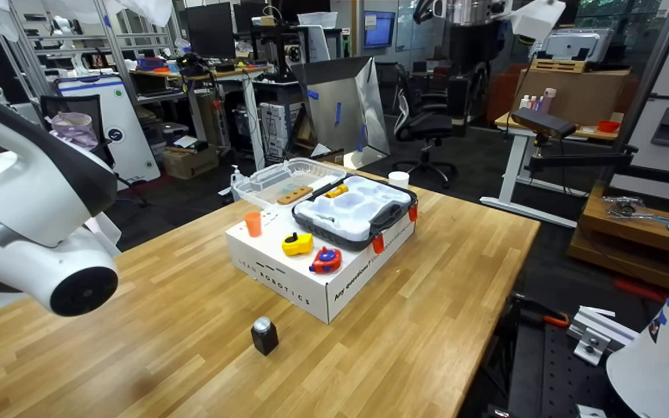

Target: Put the yellow object inside the black and white case on the table

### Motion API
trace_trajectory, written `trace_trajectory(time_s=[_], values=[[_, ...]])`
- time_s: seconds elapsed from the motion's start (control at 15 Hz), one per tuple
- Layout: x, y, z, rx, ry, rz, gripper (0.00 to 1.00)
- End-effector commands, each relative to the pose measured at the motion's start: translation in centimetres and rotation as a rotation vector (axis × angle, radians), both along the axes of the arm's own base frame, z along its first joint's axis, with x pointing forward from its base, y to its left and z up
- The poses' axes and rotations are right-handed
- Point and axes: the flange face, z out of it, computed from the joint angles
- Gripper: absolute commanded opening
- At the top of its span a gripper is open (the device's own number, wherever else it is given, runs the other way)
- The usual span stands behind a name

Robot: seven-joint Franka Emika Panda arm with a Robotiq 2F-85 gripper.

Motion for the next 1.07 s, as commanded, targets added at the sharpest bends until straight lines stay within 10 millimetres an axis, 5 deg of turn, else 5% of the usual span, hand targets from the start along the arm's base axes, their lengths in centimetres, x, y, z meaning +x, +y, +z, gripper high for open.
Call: trace_trajectory(time_s=[0.0, 0.47, 0.53, 0.6, 1.0], values=[[2.8, 2.7, 0.0, 0.029, -0.031, 0.047, 1.0], [9.2, 9.9, -0.7, 0.053, -0.061, 0.142, 1.0], [10.0, 10.3, -0.7, 0.053, -0.06, 0.14, 1.0], [8.4, 10.1, -0.7, 0.045, -0.065, 0.154, 1.0], [9.9, 10.5, -1.0, 0.044, -0.059, 0.152, 1.0]])
